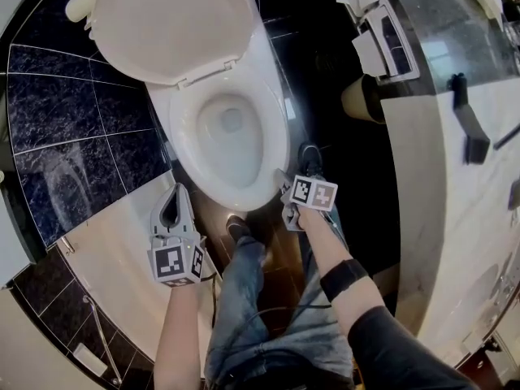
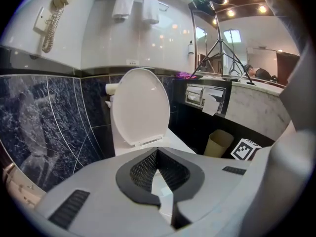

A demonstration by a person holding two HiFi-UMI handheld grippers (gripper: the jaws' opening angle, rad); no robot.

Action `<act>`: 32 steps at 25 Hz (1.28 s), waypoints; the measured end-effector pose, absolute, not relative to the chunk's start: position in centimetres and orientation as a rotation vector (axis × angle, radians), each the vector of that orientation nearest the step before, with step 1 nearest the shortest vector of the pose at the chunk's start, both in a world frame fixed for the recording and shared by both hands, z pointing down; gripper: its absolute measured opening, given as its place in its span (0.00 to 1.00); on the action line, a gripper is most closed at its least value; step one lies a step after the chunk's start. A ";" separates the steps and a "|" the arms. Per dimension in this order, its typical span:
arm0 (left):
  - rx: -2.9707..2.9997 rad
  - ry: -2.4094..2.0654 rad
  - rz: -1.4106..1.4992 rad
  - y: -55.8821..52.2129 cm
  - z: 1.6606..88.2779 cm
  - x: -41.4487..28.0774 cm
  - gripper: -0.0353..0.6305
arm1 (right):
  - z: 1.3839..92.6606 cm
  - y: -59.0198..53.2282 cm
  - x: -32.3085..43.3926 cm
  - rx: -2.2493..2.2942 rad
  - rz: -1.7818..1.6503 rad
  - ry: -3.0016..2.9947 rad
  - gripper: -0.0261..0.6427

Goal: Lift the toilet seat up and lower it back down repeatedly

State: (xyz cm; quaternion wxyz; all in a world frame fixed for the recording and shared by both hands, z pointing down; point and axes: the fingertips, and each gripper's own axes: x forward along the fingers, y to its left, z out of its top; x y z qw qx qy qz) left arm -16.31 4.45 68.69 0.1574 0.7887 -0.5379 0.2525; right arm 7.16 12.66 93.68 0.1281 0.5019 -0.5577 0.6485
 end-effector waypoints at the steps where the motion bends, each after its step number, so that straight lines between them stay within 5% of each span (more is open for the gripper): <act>1: 2.258 -1.537 0.724 4.4 68.9 -16.3 0.05 | 93.9 12.5 7.0 1.469 1.901 -1.618 0.37; 32: 2.196 -1.503 0.767 5.3 71.8 -16.4 0.05 | 93.7 11.6 7.0 1.513 2.124 -1.563 0.25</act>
